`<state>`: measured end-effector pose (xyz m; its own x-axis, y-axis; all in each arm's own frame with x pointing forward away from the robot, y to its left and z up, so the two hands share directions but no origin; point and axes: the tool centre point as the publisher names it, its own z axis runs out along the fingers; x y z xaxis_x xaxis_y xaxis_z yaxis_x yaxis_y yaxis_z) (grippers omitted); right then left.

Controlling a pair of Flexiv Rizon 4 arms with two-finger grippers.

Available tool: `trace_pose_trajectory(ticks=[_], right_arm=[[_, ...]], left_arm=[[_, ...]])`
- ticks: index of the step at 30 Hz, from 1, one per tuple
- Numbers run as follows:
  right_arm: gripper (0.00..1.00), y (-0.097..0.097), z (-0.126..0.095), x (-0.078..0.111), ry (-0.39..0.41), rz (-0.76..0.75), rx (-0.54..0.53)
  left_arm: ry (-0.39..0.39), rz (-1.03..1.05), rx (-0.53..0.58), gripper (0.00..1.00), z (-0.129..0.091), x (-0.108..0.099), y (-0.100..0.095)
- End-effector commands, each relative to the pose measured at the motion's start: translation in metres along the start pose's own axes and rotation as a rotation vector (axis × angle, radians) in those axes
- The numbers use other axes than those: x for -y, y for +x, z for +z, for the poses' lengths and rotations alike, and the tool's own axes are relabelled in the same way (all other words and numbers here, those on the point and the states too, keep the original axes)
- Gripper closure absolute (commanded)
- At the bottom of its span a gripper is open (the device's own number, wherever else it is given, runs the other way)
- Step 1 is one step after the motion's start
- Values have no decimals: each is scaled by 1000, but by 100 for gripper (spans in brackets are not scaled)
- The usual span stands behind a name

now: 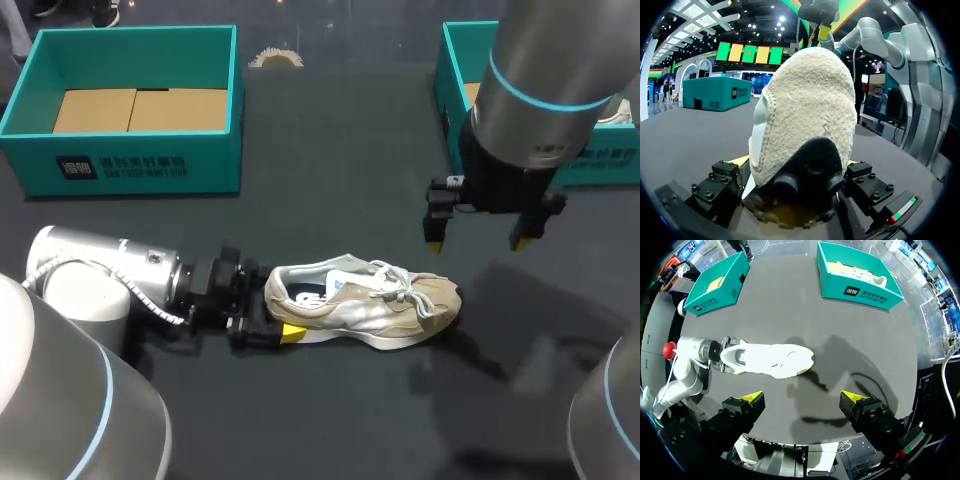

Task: Take the shoe out of the shoebox, open the shoe tongue, remove and reinsert the insole, then place the shoe into the shoebox

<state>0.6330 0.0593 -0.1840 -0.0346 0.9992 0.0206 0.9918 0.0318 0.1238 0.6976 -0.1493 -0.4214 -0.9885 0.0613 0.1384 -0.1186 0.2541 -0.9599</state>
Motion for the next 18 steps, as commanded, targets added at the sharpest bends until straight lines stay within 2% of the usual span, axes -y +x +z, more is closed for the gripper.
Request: trace_pose_trajectory(ticks=[1,4,17,18], right_arm=[[0,21,3,14,-2,-16,-19],[0,35,3,24,14,-46,-55],[0,36,2,23,19,-65,-59],[0,42,2,27,20,-85,-60]], left_arm=[[0,0,2,100,-1,-5,3],[0,0,2,100,-1,-5,3],[0,0,2,100,-1,-5,3],[0,0,2,100,-1,-5,3]])
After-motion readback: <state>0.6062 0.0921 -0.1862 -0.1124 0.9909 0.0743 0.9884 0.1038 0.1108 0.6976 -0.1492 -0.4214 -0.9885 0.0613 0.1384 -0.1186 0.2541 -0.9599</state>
